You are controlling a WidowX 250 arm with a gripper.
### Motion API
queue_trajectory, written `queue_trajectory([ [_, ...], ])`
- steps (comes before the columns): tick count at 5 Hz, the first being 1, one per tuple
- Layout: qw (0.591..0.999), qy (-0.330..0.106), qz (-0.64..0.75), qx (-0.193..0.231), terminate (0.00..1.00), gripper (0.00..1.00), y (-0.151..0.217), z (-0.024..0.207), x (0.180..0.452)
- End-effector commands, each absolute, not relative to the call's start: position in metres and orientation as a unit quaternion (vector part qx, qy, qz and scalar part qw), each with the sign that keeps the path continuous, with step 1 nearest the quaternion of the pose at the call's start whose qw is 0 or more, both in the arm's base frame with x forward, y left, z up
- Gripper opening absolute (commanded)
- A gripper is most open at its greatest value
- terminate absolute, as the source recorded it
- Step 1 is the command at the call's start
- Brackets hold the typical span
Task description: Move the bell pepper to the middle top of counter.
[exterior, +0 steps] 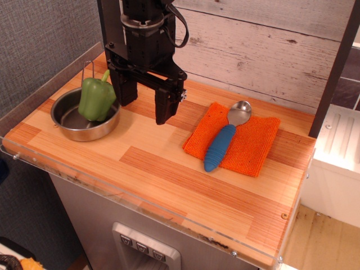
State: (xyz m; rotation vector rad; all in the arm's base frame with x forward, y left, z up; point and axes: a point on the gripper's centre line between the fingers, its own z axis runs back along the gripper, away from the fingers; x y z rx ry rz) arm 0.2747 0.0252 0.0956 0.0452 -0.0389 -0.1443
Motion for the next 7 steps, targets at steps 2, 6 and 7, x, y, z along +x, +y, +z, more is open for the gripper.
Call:
queue_trajectory([
  [2, 0.998, -0.026, -0.044, 0.031, 0.0, 1.0, 0.049, 0.095, 0.293],
  [6, 0.994, -0.048, -0.003, 0.097, 0.0, 1.0, 0.116, 0.089, 0.344],
  [7, 0.994, -0.046, 0.004, 0.102, 0.0, 1.0, 0.127, 0.091, 0.342],
])
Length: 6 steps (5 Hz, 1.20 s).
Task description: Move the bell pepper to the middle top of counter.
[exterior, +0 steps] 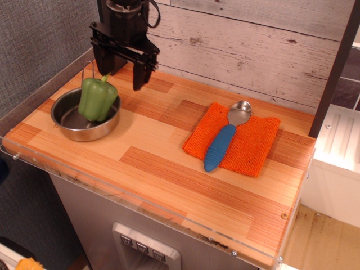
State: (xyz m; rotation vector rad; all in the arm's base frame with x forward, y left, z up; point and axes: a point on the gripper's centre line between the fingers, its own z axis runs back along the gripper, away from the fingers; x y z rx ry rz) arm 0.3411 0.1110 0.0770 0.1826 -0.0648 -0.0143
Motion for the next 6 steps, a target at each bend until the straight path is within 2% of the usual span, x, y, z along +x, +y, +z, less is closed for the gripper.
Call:
queue_trajectory([
  [1, 0.994, -0.047, 0.013, 0.1, 0.0, 1.0, 0.136, 0.095, 0.34],
  [4, 0.996, -0.027, 0.031, 0.085, 0.0, 1.0, 0.148, 0.075, 0.341],
  [5, 0.996, -0.029, 0.035, 0.079, 0.0, 0.0, 0.148, 0.072, 0.341],
  [6, 0.996, -0.029, 0.035, 0.079, 0.0, 0.0, 0.149, 0.072, 0.341],
])
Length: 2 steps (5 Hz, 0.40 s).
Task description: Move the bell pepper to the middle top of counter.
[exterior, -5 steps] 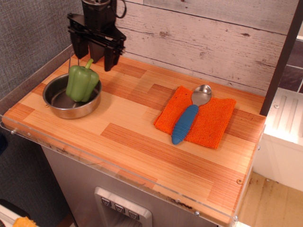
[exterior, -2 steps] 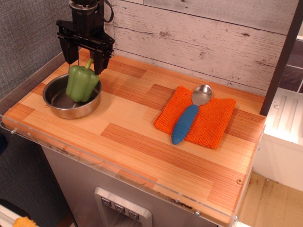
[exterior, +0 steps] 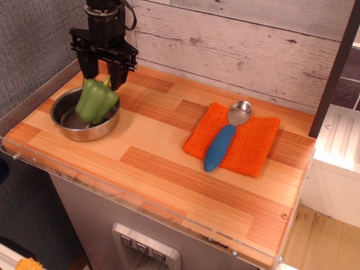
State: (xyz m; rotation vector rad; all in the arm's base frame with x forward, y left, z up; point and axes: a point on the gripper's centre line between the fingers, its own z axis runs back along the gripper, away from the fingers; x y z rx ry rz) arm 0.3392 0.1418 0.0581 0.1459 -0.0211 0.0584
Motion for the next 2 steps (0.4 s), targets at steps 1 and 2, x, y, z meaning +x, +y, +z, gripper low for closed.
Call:
queue_trajectory([
  [1, 0.996, -0.03, 0.032, 0.079, 0.0, 0.0, 0.1477, 0.0734, 0.3403],
  [2, 0.996, -0.031, 0.031, 0.079, 0.0, 0.0, 0.1468, 0.0761, 0.3396],
])
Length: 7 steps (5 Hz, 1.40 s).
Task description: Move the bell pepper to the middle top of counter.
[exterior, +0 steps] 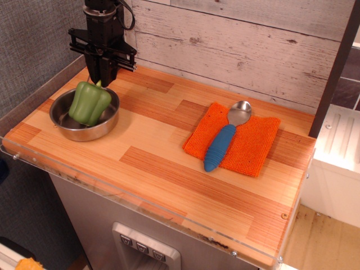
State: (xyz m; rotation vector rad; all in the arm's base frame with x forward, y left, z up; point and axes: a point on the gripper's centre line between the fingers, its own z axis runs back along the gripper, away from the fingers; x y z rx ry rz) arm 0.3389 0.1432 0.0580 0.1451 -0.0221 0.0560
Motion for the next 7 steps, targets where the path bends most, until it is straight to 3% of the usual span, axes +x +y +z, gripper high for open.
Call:
queue_trajectory([
  [1, 0.995, -0.043, 0.033, 0.078, 0.0, 0.0, 0.145, 0.084, 0.338],
  [3, 0.988, -0.122, 0.047, 0.079, 0.0, 0.0, 0.121, 0.158, 0.317],
  [4, 0.988, -0.137, 0.021, 0.065, 0.0, 0.0, 0.085, 0.167, 0.31],
  [5, 0.988, -0.146, -0.029, 0.049, 0.0, 0.0, 0.042, 0.153, 0.305],
  [6, 0.988, -0.134, -0.055, 0.045, 0.0, 0.0, 0.016, 0.127, 0.316],
  [7, 0.987, -0.142, -0.046, 0.054, 0.0, 0.0, 0.016, 0.115, 0.338],
])
